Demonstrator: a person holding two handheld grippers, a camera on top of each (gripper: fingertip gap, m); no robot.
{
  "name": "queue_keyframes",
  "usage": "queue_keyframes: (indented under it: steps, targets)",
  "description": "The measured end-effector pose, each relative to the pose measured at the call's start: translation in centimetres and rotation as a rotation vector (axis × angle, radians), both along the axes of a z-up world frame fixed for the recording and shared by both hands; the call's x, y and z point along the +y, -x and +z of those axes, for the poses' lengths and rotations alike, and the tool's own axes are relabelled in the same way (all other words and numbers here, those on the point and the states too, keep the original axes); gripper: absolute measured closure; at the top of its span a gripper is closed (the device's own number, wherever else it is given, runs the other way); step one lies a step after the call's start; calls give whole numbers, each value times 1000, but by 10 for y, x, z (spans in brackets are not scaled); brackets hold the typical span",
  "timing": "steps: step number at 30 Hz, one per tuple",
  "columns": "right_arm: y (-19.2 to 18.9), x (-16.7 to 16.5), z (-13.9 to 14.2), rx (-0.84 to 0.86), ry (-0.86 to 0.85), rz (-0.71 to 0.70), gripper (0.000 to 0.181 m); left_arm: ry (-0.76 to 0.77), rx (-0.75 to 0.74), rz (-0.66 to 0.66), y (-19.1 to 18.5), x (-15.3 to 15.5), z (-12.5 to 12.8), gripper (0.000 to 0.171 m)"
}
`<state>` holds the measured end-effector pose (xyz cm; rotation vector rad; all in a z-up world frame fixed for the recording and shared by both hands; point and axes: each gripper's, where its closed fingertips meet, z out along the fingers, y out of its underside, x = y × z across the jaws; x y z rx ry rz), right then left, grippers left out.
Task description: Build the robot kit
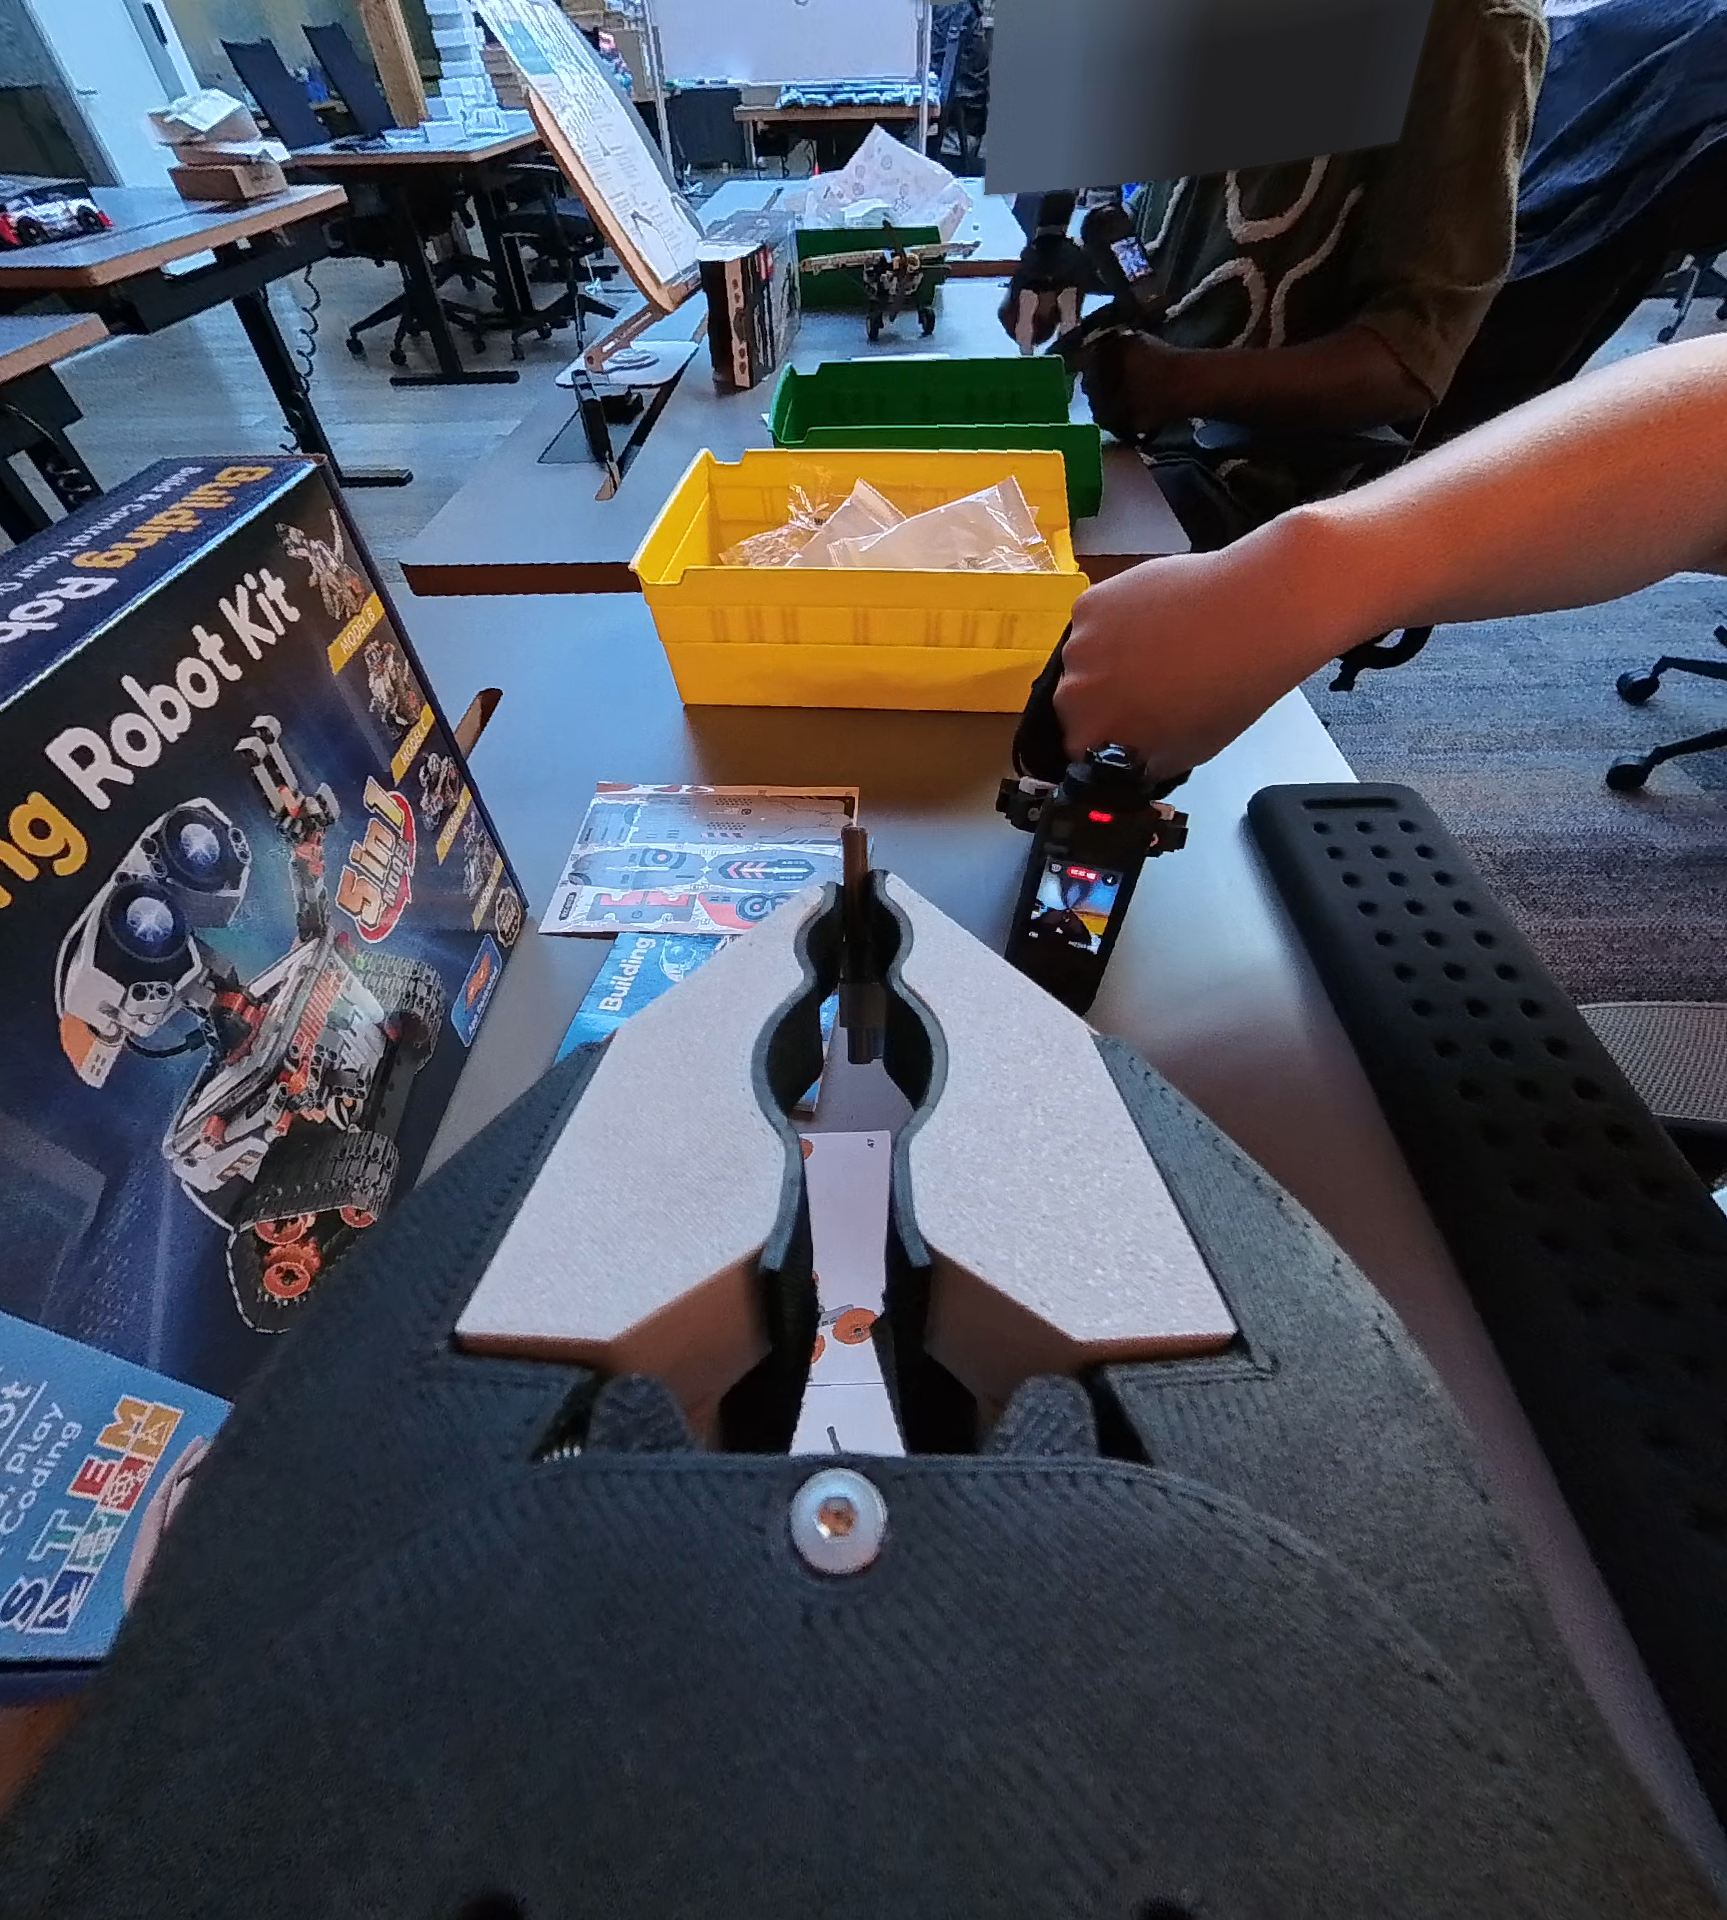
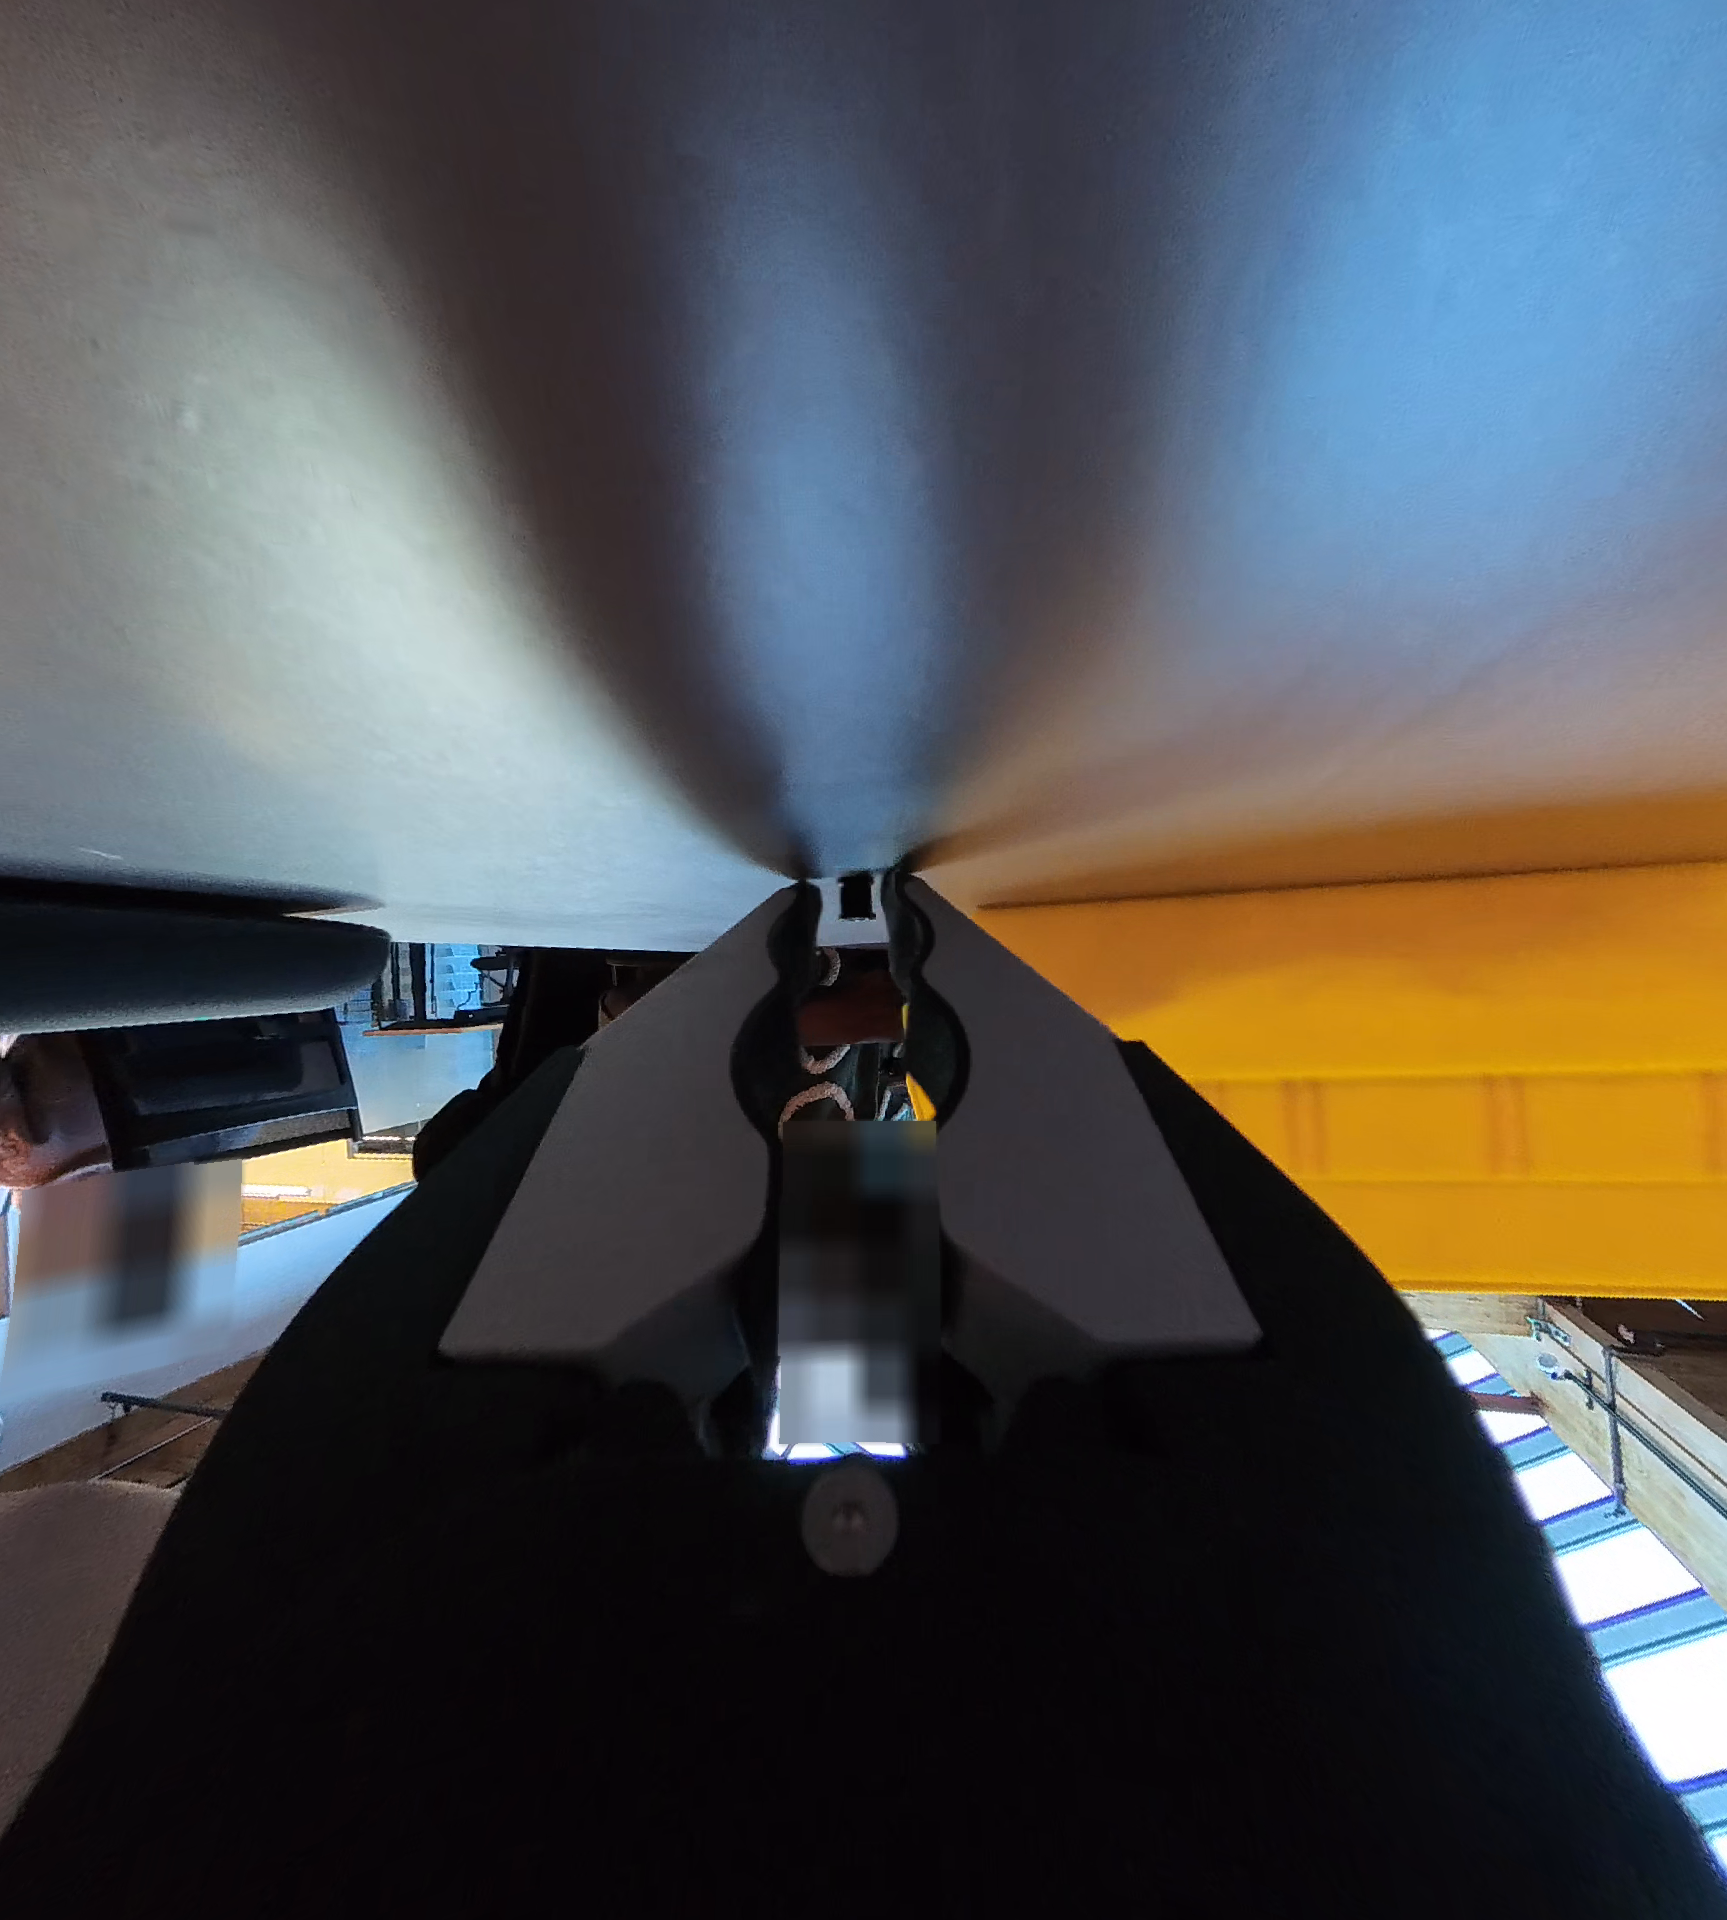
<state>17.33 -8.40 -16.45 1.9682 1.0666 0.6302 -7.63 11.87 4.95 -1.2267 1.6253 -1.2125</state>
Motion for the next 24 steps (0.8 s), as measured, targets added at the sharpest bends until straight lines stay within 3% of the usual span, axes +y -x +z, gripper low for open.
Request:
queue_keyframes:
  steps: [5,7,12,16,19,24]
  targets:
    - [0,-2,7,-8,8,1,159,0,-5,1,1,0,1,171]
    - [6,-8,17,63,-55,-43,158,3,-7,1,2,1,1,171]
    - [28,2,31,653,-627,-174,168,23,-35,-7,4,2,6,170]
    - [-2,-6,33,858,-934,-269,165,33,-42,-21,2,-1,6,171]
    - [-3,-1,33,972,-1038,-291,164,21,-25,-20,-1,-2,4,170]
    - [2,2,19,1022,-995,-304,163,9,-19,-15,0,-3,3,170]
